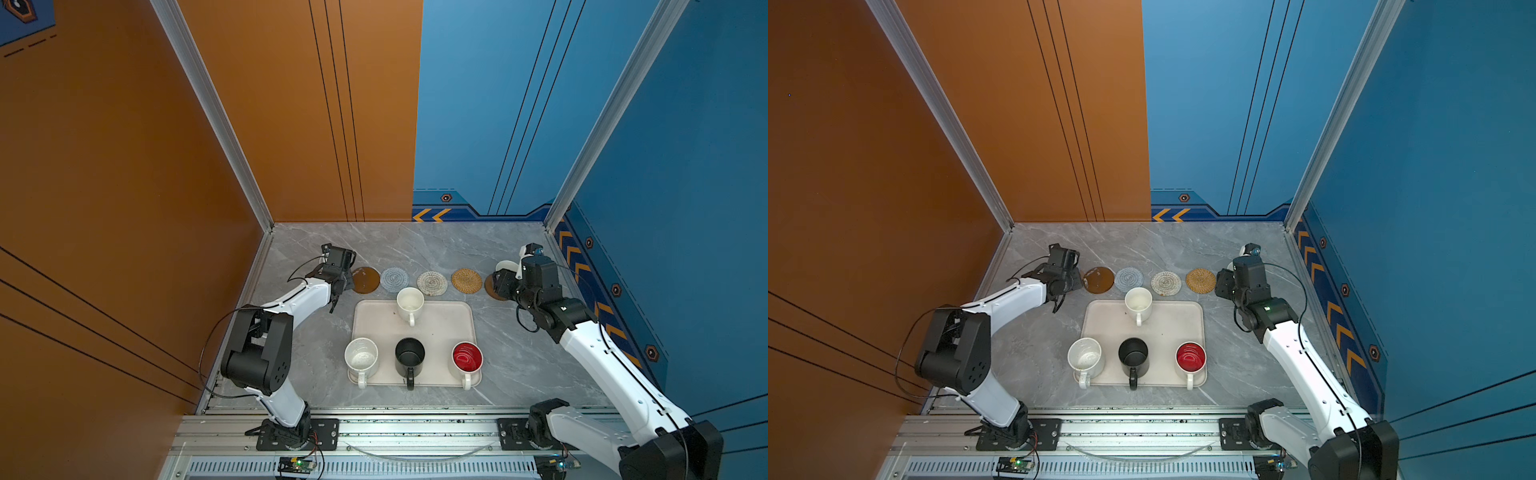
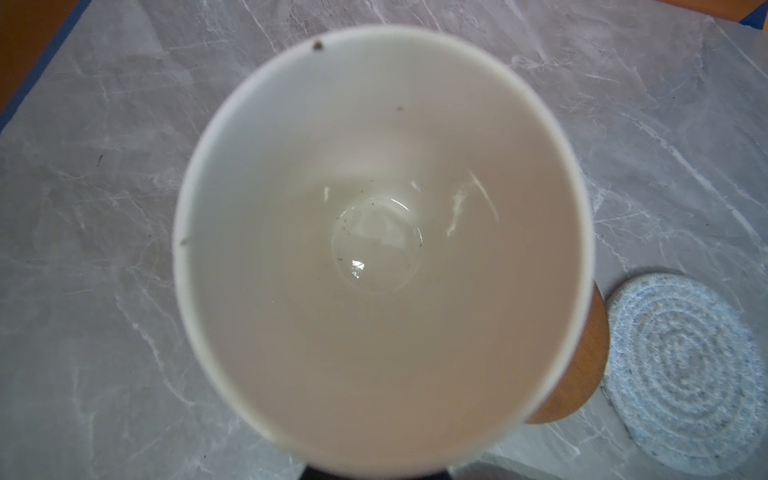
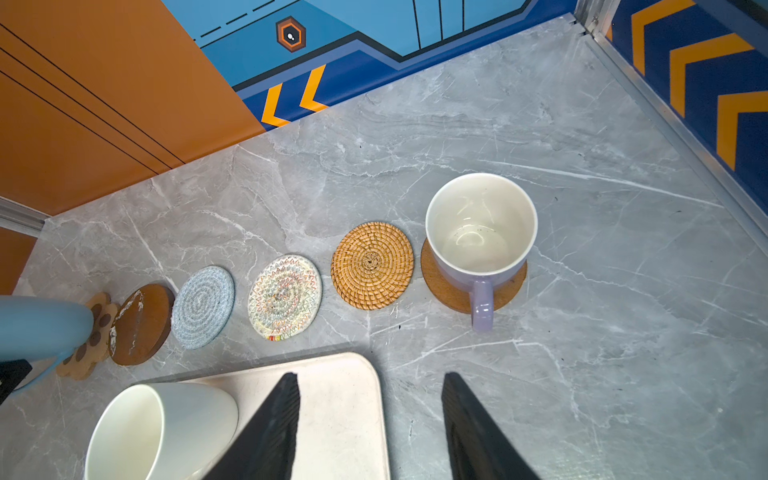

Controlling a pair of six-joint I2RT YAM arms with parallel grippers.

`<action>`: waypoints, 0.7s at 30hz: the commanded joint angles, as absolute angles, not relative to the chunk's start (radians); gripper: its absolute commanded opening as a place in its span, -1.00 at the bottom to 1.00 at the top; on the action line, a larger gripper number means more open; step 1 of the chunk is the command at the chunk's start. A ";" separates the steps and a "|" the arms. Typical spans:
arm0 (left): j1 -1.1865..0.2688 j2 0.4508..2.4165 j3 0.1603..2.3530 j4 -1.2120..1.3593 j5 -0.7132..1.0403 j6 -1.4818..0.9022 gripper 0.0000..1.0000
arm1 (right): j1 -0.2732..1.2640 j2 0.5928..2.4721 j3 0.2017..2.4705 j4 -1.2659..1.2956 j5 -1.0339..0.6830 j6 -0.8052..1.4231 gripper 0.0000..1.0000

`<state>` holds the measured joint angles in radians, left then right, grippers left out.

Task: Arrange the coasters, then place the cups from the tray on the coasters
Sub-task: 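Carry the blue-handled mug over the paw-print cork coaster with left gripper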

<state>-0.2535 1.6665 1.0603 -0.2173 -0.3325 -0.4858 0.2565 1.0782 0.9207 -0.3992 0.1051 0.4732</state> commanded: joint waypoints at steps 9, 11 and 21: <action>-0.230 1.671 1.083 -0.218 -0.371 -0.475 -1.00 | 0.267 1.092 0.945 -0.385 0.095 0.491 0.07; -0.228 1.674 1.080 -0.215 -0.369 -0.476 -1.00 | 0.267 1.092 0.945 -0.385 0.095 0.490 0.07; -0.224 1.694 1.076 -0.207 -0.355 -0.484 -1.00 | 0.268 1.091 0.945 -0.390 0.098 0.489 0.07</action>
